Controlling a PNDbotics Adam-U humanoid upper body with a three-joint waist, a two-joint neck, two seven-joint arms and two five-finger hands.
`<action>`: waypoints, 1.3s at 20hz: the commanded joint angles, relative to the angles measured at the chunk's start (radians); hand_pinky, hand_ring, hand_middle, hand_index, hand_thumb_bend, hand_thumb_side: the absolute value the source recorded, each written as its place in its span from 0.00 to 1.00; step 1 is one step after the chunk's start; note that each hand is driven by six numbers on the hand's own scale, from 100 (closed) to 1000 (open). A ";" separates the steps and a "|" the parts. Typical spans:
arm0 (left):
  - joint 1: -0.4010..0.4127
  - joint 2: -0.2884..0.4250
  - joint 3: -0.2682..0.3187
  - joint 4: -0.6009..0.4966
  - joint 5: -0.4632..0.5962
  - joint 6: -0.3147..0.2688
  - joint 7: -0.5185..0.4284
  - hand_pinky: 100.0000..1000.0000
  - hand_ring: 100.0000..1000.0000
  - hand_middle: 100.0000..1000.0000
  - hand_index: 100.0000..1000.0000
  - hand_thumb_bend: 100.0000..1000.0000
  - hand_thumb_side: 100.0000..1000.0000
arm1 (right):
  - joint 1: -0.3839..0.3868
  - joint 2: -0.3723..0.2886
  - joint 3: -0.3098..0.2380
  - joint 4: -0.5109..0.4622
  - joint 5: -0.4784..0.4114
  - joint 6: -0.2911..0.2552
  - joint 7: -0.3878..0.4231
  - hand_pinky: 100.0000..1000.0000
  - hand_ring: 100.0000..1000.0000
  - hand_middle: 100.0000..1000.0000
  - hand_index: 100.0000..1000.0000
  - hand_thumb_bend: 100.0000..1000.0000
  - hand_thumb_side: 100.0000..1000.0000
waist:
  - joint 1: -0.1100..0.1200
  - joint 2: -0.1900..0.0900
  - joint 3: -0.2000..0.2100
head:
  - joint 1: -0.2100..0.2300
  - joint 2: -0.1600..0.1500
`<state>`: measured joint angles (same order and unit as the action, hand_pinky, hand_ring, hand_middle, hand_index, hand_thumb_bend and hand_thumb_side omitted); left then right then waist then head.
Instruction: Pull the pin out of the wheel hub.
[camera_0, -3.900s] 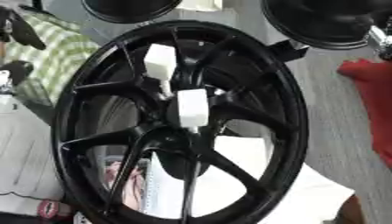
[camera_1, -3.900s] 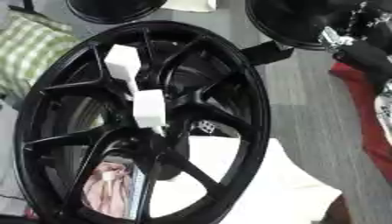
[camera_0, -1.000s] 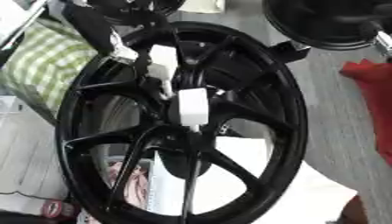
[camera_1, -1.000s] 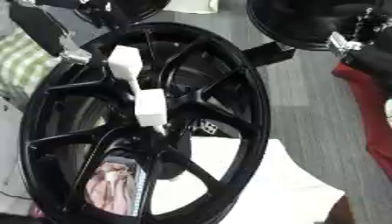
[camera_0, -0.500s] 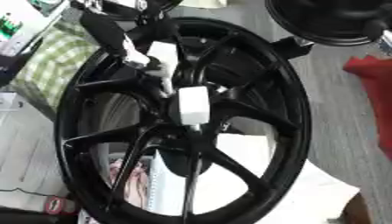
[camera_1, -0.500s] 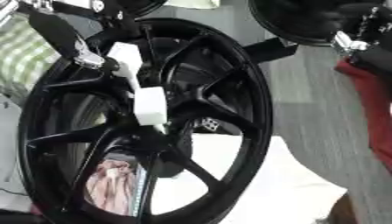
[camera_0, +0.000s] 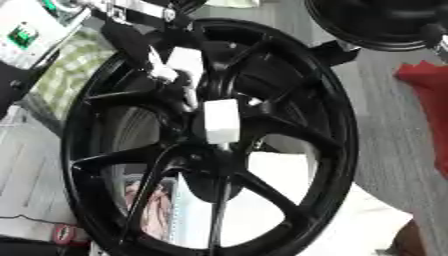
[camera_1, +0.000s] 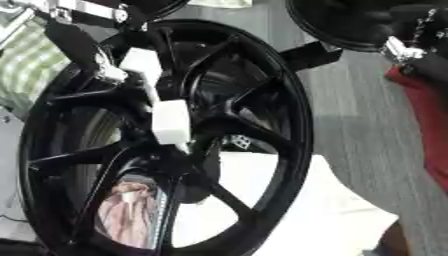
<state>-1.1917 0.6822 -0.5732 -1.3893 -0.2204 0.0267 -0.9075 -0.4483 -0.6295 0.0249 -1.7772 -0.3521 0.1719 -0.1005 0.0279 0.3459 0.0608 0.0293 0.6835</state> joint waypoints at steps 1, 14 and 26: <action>-0.015 0.014 0.003 -0.002 0.001 -0.016 0.001 0.79 0.82 0.79 0.88 0.23 0.40 | -0.014 -0.018 -0.008 -0.005 -0.001 0.001 -0.001 0.86 0.72 0.55 0.72 0.28 0.17 | -0.002 -0.017 -0.002 | 0.003 -0.009; -0.014 0.021 -0.004 0.000 -0.029 -0.041 0.001 0.77 0.79 0.74 0.85 0.17 0.41 | -0.011 -0.015 -0.010 -0.002 -0.005 -0.003 -0.004 0.86 0.72 0.55 0.72 0.28 0.16 | -0.003 -0.021 0.001 | 0.003 -0.006; -0.011 0.027 0.005 0.005 -0.074 -0.047 0.001 0.72 0.69 0.54 0.78 0.10 0.39 | -0.009 -0.014 -0.010 0.001 -0.005 -0.004 -0.003 0.86 0.72 0.55 0.72 0.28 0.16 | -0.007 -0.022 0.005 | 0.001 -0.007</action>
<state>-1.1871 0.6790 -0.5864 -1.3804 -0.2932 -0.0204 -0.9078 -0.4481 -0.6281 0.0248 -1.7709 -0.3549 0.1709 -0.1016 0.0226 0.3463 0.0639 0.0318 0.6835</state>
